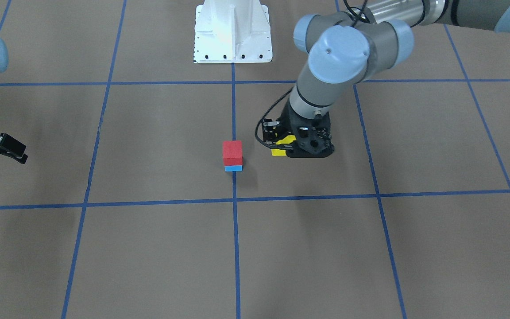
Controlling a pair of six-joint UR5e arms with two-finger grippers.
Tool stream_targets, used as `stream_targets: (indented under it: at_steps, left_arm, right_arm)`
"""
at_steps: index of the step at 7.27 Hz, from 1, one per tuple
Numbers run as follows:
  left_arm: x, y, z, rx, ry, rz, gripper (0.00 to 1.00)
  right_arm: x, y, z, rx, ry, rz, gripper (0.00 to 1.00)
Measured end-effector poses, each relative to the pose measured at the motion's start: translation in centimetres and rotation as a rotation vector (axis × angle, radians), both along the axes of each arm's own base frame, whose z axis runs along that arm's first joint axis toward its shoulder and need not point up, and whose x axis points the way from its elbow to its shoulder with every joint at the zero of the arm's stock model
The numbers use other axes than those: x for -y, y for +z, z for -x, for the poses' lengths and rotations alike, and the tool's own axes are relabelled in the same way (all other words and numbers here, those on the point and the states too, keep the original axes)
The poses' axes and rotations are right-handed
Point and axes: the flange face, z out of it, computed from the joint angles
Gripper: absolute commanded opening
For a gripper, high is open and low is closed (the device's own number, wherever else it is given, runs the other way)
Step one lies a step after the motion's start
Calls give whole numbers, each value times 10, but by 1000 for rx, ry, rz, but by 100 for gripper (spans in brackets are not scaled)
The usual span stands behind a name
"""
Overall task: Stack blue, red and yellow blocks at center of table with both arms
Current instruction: 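Carry the yellow cube with the left gripper above the red cube, then lower the yellow cube onto the red cube and open the left gripper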
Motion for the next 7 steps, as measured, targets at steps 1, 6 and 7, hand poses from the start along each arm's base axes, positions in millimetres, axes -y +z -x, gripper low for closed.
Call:
stream_targets:
  at_steps: [1,6,7]
  left_arm:
    - [-14,-25,-32,23,-8,-3,0]
    - [-16,-55,-99,88,-33,20,0]
    - [-15,-52,-101,94,-34,21,0]
  right_arm:
    - [-1,1,-1,0,1,2,100]
    - [-3,5,-3,-5,7,10,100]
    - [-3,5,-3,-4,8,12,100]
